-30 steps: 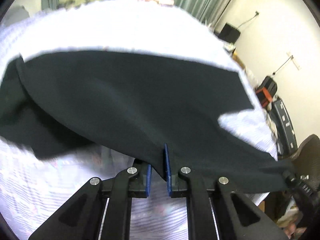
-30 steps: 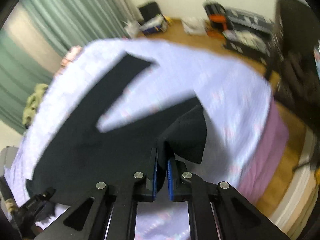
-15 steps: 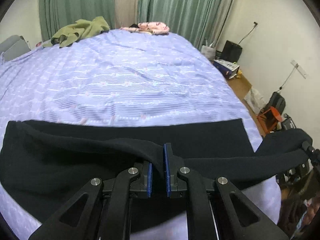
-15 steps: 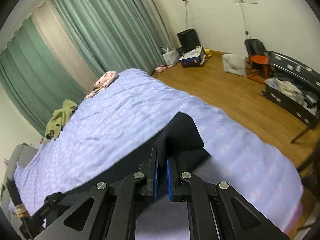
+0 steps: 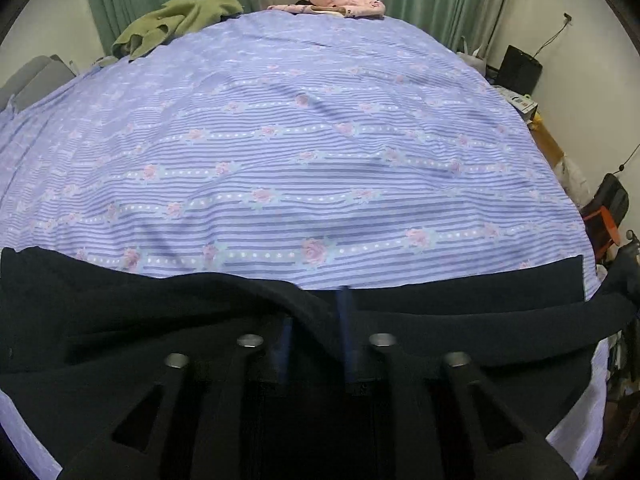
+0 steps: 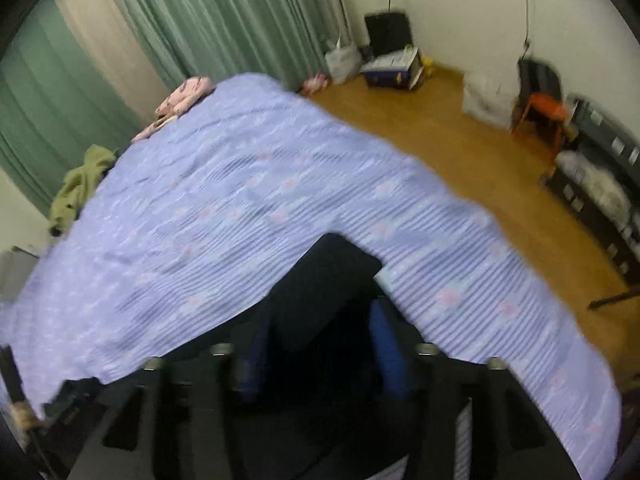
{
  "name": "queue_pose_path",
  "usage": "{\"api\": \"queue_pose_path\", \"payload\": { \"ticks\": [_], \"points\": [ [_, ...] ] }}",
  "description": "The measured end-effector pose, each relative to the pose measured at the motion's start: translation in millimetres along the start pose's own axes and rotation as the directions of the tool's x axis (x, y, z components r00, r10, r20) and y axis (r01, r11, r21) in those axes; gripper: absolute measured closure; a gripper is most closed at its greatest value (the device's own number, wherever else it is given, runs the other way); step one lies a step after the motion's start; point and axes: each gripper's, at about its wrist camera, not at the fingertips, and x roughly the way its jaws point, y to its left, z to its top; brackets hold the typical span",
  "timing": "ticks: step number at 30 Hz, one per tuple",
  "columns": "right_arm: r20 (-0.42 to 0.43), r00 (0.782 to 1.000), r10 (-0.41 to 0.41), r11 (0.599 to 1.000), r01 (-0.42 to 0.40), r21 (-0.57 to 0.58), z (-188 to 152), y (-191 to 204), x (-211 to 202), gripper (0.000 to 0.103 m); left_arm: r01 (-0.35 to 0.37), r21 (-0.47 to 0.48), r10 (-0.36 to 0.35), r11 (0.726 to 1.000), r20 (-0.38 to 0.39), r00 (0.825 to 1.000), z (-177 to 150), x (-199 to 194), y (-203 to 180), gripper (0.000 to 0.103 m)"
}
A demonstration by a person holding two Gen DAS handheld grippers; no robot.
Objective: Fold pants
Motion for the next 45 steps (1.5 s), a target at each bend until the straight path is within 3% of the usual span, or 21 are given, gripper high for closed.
{"api": "queue_pose_path", "payload": {
  "ticks": [2,5,7,12,19,25,29,33,40,45],
  "points": [
    [0.038,0.999,-0.016,1.000,0.017,-0.012,-1.3,-2.0,-12.0,0.042,0.038,0.029,-0.040,0.999,0.052,0.998,0.8,-14.4,-7.3,0.045],
    [0.096,0.994,-0.043,0.999,0.044,-0.004,-2.3,-8.8,-38.8,0.037,0.069,0.095,-0.082,0.993,0.151,0.985,-0.4,-54.5,-22.0,0.031],
    [0.161,0.983,-0.089,0.996,0.087,0.018,-2.7,-13.4,-64.7,0.027,0.112,0.124,-0.133,0.986,0.180,0.975,-3.0,-76.5,-25.7,0.030],
    [0.188,0.980,-0.061,0.998,0.066,-0.017,-7.8,-5.3,-122.0,0.027,0.148,0.185,-0.193,0.971,0.254,0.948,-22.6,-143.9,-12.7,0.028],
    [0.178,0.983,0.050,0.990,-0.025,-0.139,-55.1,56.4,-195.9,0.027,0.149,0.169,-0.197,0.974,0.317,0.928,-51.4,-223.6,67.6,0.026],
    [0.148,0.979,0.137,0.971,-0.104,-0.216,-103.5,143.3,-238.5,0.027,0.114,0.150,-0.161,0.982,0.348,0.924,-71.9,-267.4,170.6,0.023],
    [0.130,0.976,0.174,0.956,-0.136,-0.259,-139.2,209.0,-253.1,0.027,0.126,0.125,-0.160,0.984,0.322,0.933,-74.1,-271.4,240.3,0.023],
    [0.098,0.971,0.217,0.948,-0.185,-0.260,-172.3,276.8,-253.8,0.027,0.137,0.136,-0.175,0.981,0.319,0.931,-79.6,-261.2,319.9,0.022],
    [0.093,0.973,0.209,0.936,-0.171,-0.308,-236.9,386.8,-216.9,0.027,0.030,0.238,-0.094,0.971,0.261,0.961,-75.4,-193.4,445.7,0.022],
    [0.010,0.975,0.221,0.913,-0.203,-0.355,-270.2,454.5,-170.0,0.027,0.048,0.252,-0.101,0.967,0.203,0.974,-58.7,-144.6,498.1,0.022]
  ]
}}
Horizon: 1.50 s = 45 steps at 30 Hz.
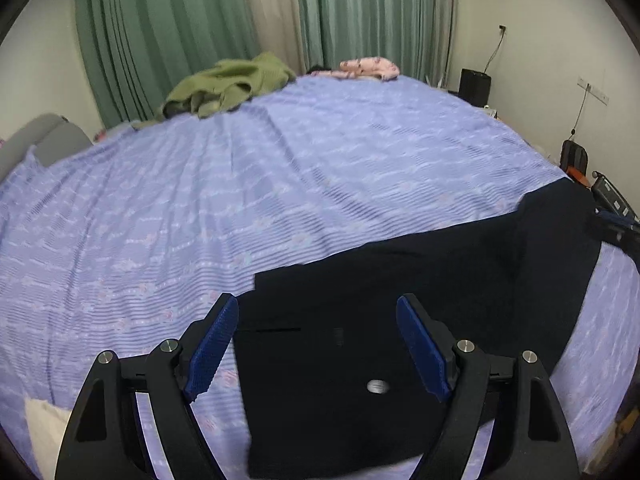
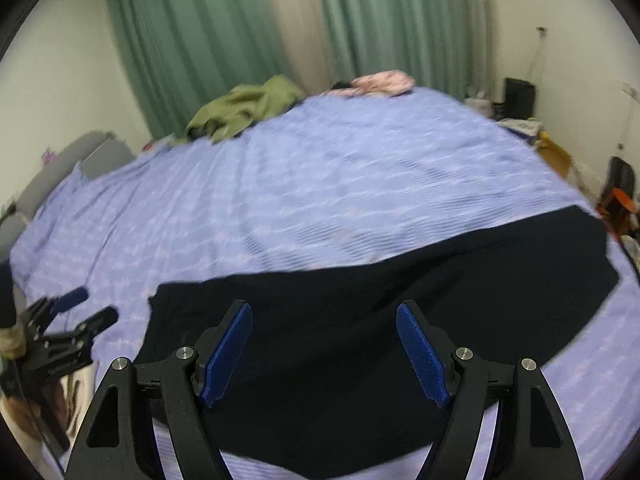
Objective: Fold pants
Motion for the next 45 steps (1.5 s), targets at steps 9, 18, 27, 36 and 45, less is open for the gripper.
{"api": "queue_pose_path", "payload": {
  "ticks": [9,18,27,36,45],
  "points": [
    [-0.110,0.992,0.057,0.997,-0.063,-0.051,-12.4,60.6,86.8,0.027,0.069,-0.152,-0.088,0.986,-0.120,0.989,-6.3,110.0,62.4,0.029],
    [-0.188,0.980,0.065,0.998,-0.064,0.010,-37.9,62.9,126.7,0.027,0.125,-0.209,-0.157,0.970,-0.144,0.977,-5.5,163.6,69.8,0.032],
    [-0.189,0.980,0.065,0.998,-0.066,-0.002,-42.5,62.9,123.1,0.028,0.062,-0.244,-0.094,0.968,-0.122,0.988,2.5,150.6,60.2,0.061],
    [-0.080,0.994,0.072,0.994,-0.078,-0.080,-24.5,86.9,89.6,0.029,-0.011,-0.304,-0.003,0.953,-0.045,0.999,-1.7,96.0,104.4,0.061],
    [-0.058,0.998,-0.036,0.977,0.023,-0.210,-33.1,97.9,69.9,0.029,-0.286,-0.108,0.279,0.952,-0.074,0.957,-13.4,76.7,77.5,0.033]
  ]
}}
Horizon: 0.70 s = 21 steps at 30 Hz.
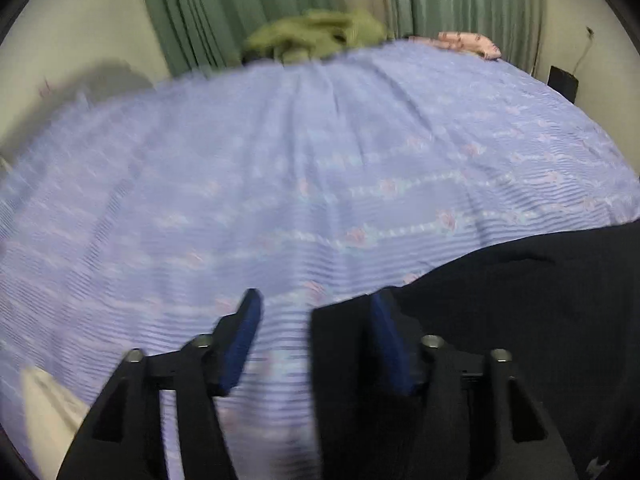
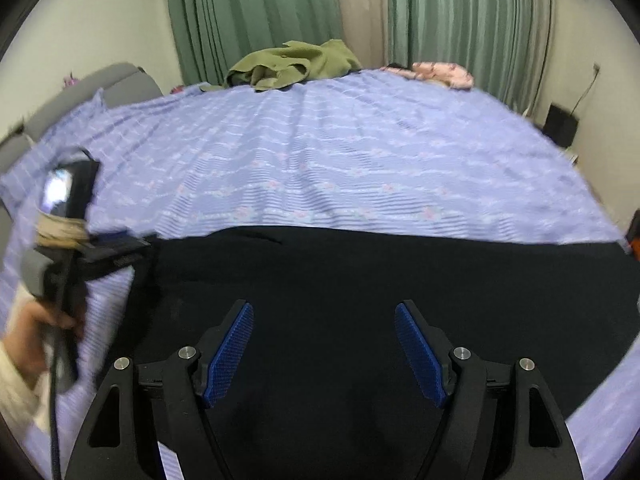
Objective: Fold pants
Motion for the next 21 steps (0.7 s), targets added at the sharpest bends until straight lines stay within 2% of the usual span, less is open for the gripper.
{"api": "queue_pose_path", "payload": {
  "ticks": [2,5,10,13,18,21],
  "points": [
    [0.021,1.000,0.009,1.000,-0.008,-0.022,-3.1,-6.8,-15.9,0.028,0.002,0.028,-0.003,1.000,0.049,0.999,-2.0,-32.9,-2.5,0.032],
    [0.056,0.998,0.011,0.999,-0.008,-0.045,-9.7,-21.1,-46.7,0.028,0.084,0.041,-0.087,0.996,0.082,0.993,-11.1,-92.6,-8.6,0.026],
    [0.097,0.995,0.002,0.999,0.002,-0.043,-27.0,-61.9,-115.6,0.028,0.142,0.080,-0.153,0.987,0.149,0.977,-34.1,-182.7,-42.4,0.020],
    [0.105,0.994,-0.025,0.999,0.028,-0.031,-37.7,-88.6,-158.8,0.028,0.187,0.106,-0.202,0.977,0.148,0.968,-46.8,-225.8,-75.6,0.017],
    [0.119,0.990,-0.074,0.997,0.073,0.014,-49.5,-147.5,-228.0,0.028,0.213,0.137,-0.232,0.967,0.135,0.963,-65.5,-282.9,-141.9,0.014],
    [0.130,0.986,-0.106,0.994,0.103,0.033,-55.2,-182.3,-259.7,0.028,0.274,0.120,-0.288,0.954,0.116,0.951,-71.2,-311.8,-180.0,0.013]
  ]
}}
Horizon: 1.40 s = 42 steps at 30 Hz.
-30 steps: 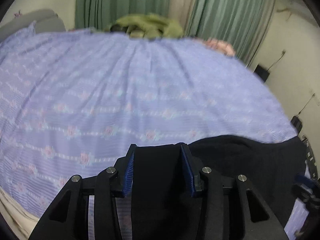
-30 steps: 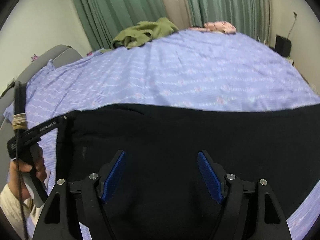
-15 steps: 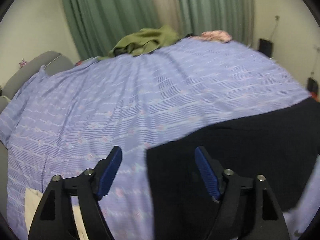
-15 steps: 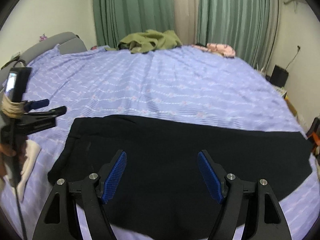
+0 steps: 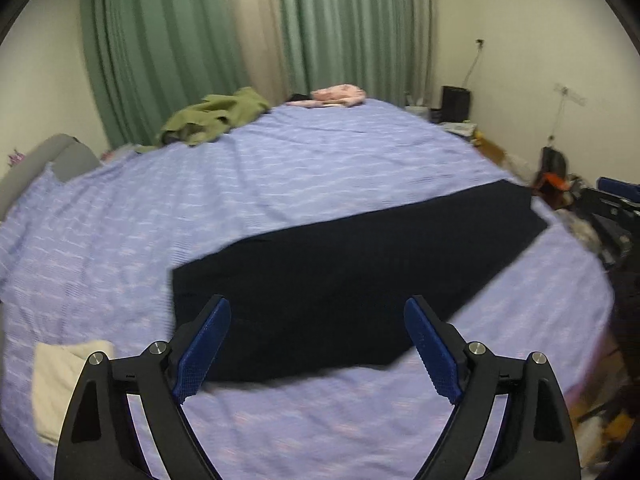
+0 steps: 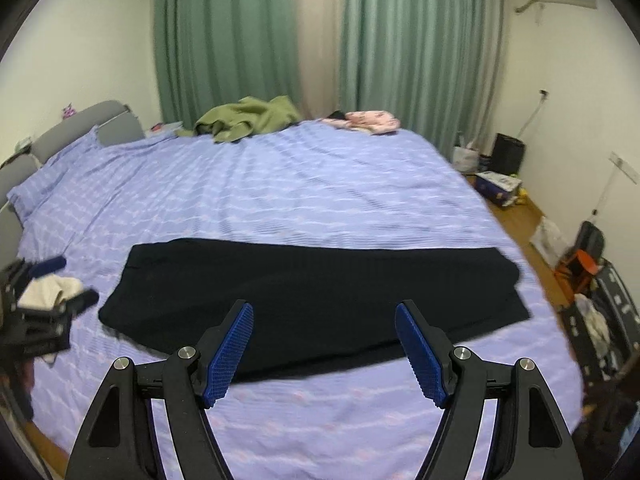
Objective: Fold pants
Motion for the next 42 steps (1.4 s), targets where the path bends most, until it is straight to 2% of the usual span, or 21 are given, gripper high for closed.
{"api": "queue_pose_path", "payload": {
  "ticks": [2,5,9,11,14,20,22,27,30,33,38,42],
  "points": [
    [0.000,1.000,-0.015,1.000,0.014,0.013,-1.6,-26.5,-14.7,0.028,-0.009,0.010,0.009,1.000,0.007,1.000,3.2,-9.0,-29.7,0.013],
    [0.007,0.999,-0.032,0.999,0.031,0.044,-5.3,-76.8,-33.8,0.028,-0.059,0.031,0.058,0.998,0.040,0.998,8.9,-16.2,-68.3,0.010],
    [0.011,0.999,-0.050,0.995,0.049,0.086,-12.4,-141.9,-37.3,0.028,-0.138,0.040,0.136,0.990,0.057,0.989,15.6,-14.0,-123.6,0.010],
    [0.000,0.999,-0.038,0.994,0.038,0.105,-13.8,-177.7,-29.5,0.028,-0.171,0.021,0.170,0.985,0.051,0.984,18.4,-8.4,-152.3,0.010],
    [0.016,1.000,-0.020,0.993,0.018,0.113,-15.0,-221.6,-15.7,0.028,-0.185,-0.004,0.185,0.983,0.020,0.983,21.1,8.4,-188.5,0.010],
    [-0.025,0.999,0.023,0.998,-0.021,0.061,-18.4,-288.3,34.0,0.028,-0.223,-0.020,0.223,0.974,-0.008,0.975,24.9,53.4,-252.1,0.010],
    [-0.045,0.999,0.020,0.998,-0.017,0.066,-21.1,-308.0,52.4,0.028,-0.210,-0.002,0.210,0.978,-0.024,0.977,27.2,72.0,-268.9,0.010],
    [-0.073,0.997,-0.009,0.990,0.019,0.142,-35.3,-351.8,100.9,0.028,-0.163,0.114,0.168,0.980,-0.032,0.985,31.8,126.8,-306.2,0.010],
    [-0.098,0.995,-0.028,0.980,0.046,0.192,-44.5,-373.8,128.3,0.028,-0.134,0.199,0.148,0.971,-0.058,0.987,34.3,167.3,-327.5,0.013],
    [-0.128,0.992,-0.010,0.966,0.043,0.255,-51.0,-393.9,161.1,0.028,-0.116,0.278,0.138,0.954,-0.062,0.988,36.4,203.9,-346.5,0.015],
    [-0.146,0.989,-0.003,0.946,0.050,0.321,-62.7,-414.7,209.1,0.029,-0.050,0.339,0.083,0.939,-0.084,0.993,36.6,258.6,-373.4,0.023],
    [-0.171,0.985,0.033,0.916,0.038,0.398,-68.6,-428.7,251.0,0.040,-0.015,0.389,0.056,0.921,-0.094,0.994,33.7,288.4,-390.1,0.031]
  ]
}}
